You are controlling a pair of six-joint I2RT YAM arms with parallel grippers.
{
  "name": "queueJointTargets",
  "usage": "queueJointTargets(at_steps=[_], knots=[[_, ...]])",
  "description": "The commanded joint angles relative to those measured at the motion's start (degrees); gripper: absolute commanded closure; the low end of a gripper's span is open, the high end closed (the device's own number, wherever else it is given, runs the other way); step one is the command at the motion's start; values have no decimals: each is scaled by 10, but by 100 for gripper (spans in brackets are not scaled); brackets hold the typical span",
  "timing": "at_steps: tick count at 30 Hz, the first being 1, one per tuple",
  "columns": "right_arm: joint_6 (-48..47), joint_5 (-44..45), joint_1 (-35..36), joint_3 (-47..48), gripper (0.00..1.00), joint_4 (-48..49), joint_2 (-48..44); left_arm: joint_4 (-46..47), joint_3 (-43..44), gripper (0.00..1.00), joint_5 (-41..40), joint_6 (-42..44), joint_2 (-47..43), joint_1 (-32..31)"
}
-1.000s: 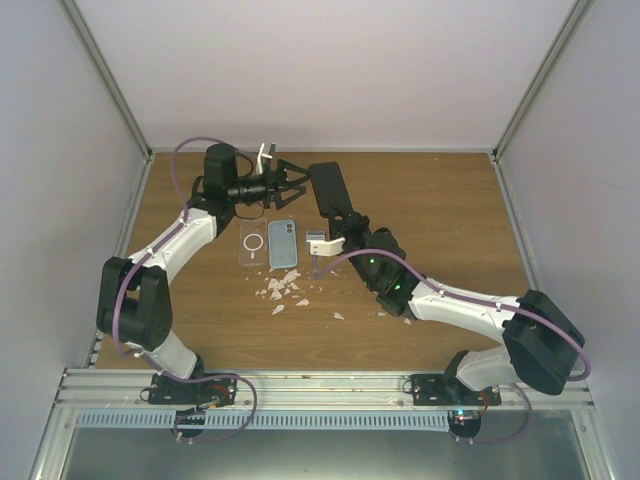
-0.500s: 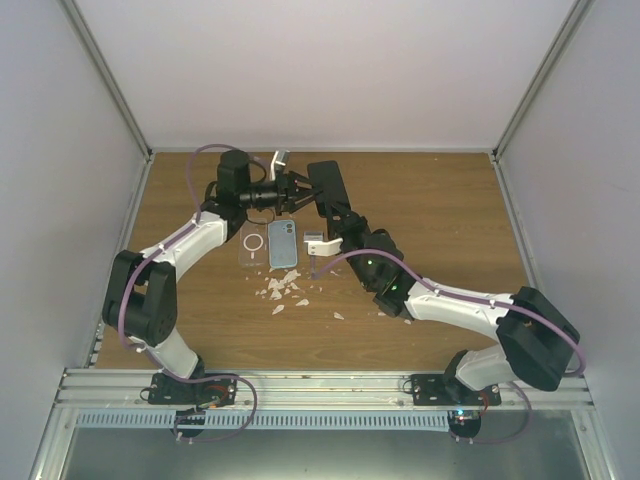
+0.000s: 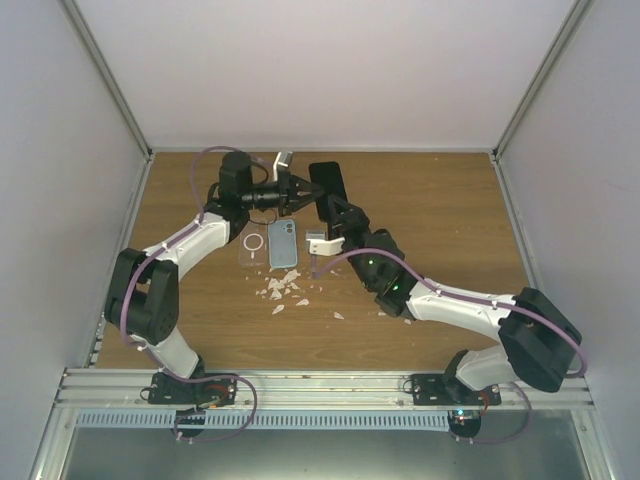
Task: Take the phone out of the phone case
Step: Place the phone at the center of the board.
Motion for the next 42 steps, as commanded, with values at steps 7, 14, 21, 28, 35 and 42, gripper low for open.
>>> queueJointTargets(at_steps=[7,14,21,28,35,42], knots=[[93,-3,-26,12,11,-99,-46,16,-31,100,-8,39,0,24],[203,-18,-68,27,0,-243,-65,-5,-54,100,-16,69,11,35],[322,-62,-145,37,0,-358,-89,-28,-79,100,-18,107,28,25],[433,-111,-222,47,0,-429,-95,-43,-100,100,-32,146,60,-4],[514,-134,-268,53,1,-465,-95,-54,-92,100,-47,174,104,-23],[575,-147,-298,62,0,-480,-99,-73,-70,100,-61,200,139,-22]])
